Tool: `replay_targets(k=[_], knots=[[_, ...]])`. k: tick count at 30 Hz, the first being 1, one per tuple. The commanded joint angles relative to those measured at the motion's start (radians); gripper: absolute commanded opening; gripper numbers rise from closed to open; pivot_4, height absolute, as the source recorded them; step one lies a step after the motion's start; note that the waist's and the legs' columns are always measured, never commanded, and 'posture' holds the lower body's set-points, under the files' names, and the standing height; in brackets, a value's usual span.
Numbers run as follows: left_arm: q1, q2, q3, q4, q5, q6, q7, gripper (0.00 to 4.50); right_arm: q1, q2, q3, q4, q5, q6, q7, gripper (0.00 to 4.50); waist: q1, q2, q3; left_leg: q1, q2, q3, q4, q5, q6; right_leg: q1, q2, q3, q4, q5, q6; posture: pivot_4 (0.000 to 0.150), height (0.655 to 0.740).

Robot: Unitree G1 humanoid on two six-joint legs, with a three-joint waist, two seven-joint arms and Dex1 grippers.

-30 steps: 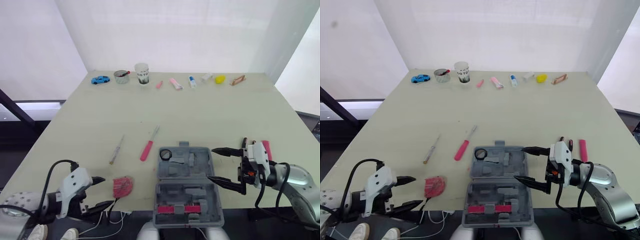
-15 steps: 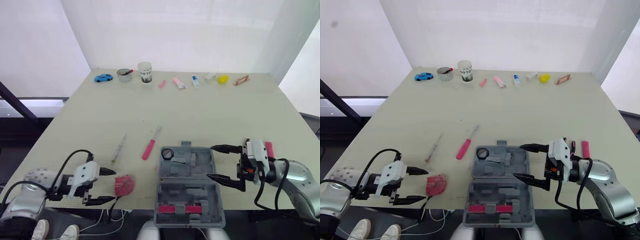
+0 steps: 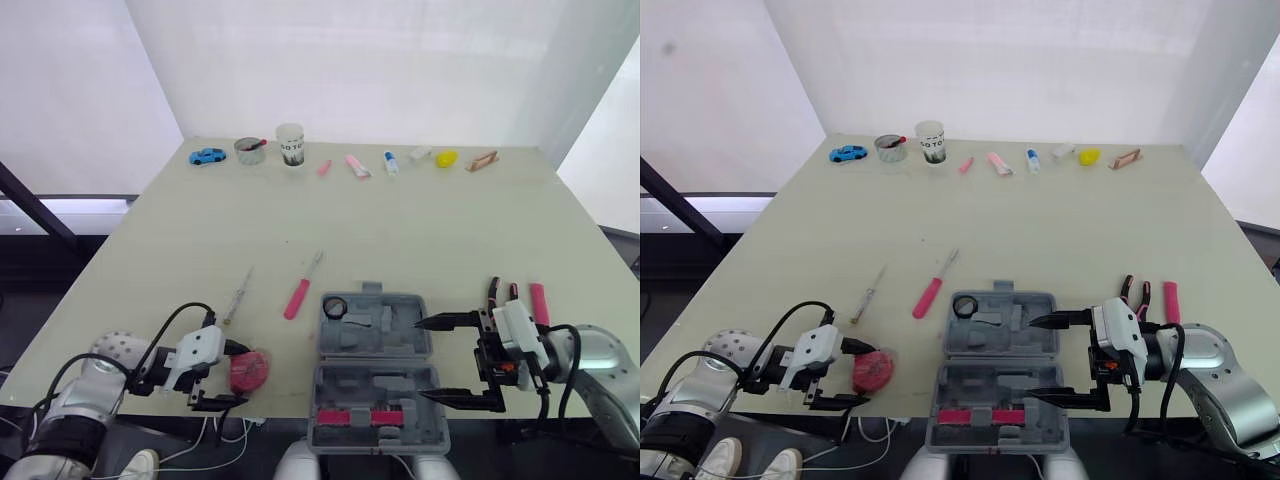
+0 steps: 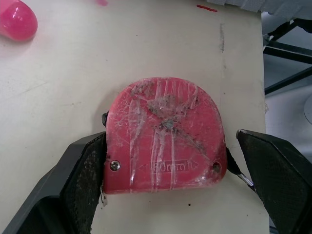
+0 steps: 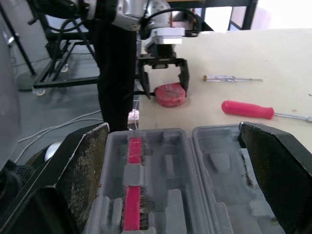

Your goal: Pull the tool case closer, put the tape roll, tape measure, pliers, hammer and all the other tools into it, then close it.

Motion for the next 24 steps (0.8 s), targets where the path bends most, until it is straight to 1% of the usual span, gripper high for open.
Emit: replay_targets(k=[1,5,6,7,8,9,18,20,22,24], knots=[[-0.011,-0.007,-0.009,0.01,0.001,-0.012,0.002,4.43,-0.013,-0.006,-0.027,-0.007,0.019,-0.021,0.006,4.5,0.0,0.0,0.0,0.0,0.0,0.0,0.0,0.0,0.0,0.0,0.0,0.0,0.0,0.0,0.0,0.15,0.74],[-0.014,-0.016,-0.013,0.014,0.004,-0.012,0.008,4.43,-0.01,-0.004,-0.025,-0.011,0.014,-0.022,-0.004,4.5,0.0,0.0,0.0,0.0,0.0,0.0,0.0,0.0,0.0,0.0,0.0,0.0,0.0,0.0,0.001,0.15,0.74],[-0.014,-0.017,-0.013,0.015,0.005,-0.013,0.01,3.93,-0.008,-0.004,-0.024,-0.013,0.014,-0.021,-0.006,4.5,0.0,0.0,0.0,0.0,0.0,0.0,0.0,0.0,0.0,0.0,0.0,0.0,0.0,0.001,0.001,0.15,0.74],[-0.013,-0.018,-0.013,0.015,0.006,-0.014,0.012,3.64,-0.007,-0.003,-0.023,-0.015,0.014,-0.021,-0.008,4.5,0.0,0.0,0.0,0.0,0.0,0.0,0.0,0.0,0.0,0.0,0.0,0.0,0.0,0.001,0.001,0.15,0.74],[-0.013,-0.018,-0.014,0.014,0.005,-0.012,0.013,3.06,-0.006,-0.003,-0.023,-0.016,0.014,-0.02,-0.01,4.5,0.0,0.0,0.0,0.0,0.0,0.0,0.0,0.0,0.0,0.0,0.0,0.0,0.0,0.001,0.001,0.15,0.74],[-0.012,-0.018,-0.015,0.015,0.006,-0.012,0.013,2.94,-0.006,-0.004,-0.024,-0.016,0.013,-0.02,-0.011,4.5,0.0,0.0,0.0,0.0,0.0,0.0,0.0,0.0,0.0,0.0,0.0,0.0,0.0,0.001,0.001,0.15,0.74],[-0.019,-0.025,-0.016,0.013,-0.002,-0.017,0.013,2.94,-0.008,-0.003,-0.023,-0.016,0.009,-0.02,-0.029,4.5,0.0,0.0,0.0,0.0,0.0,0.0,0.0,0.0,0.0,0.0,0.0,0.0,0.001,0.001,0.001,0.15,0.74],[-0.049,-0.02,0.007,-0.057,-0.061,0.04,-0.011,2.94,-0.001,0.001,-0.031,-0.025,0.009,0.038,-0.099,4.5,0.001,0.0,0.0,0.0,0.0,0.0,0.001,0.0,0.0,0.0,0.0,0.0,0.001,0.001,0.001,0.15,0.74],[-0.106,-0.013,0.008,-0.13,-0.105,0.102,-0.047,2.94,0.004,0.004,-0.042,-0.057,0.078,0.175,-0.198,4.5,0.004,-0.001,0.0,-0.001,0.0,-0.001,0.001,0.0,0.0,0.0,0.0,-0.001,0.001,0.001,0.001,0.15,0.74],[-0.155,-0.012,-0.006,-0.17,-0.119,0.145,-0.076,2.94,-0.006,0.006,-0.043,-0.077,0.128,0.275,-0.265,4.5,0.007,-0.001,0.0,-0.002,0.0,-0.003,0.004,0.0,0.0,0.0,0.0,-0.002,0.002,0.001,0.0,0.15,0.74]])
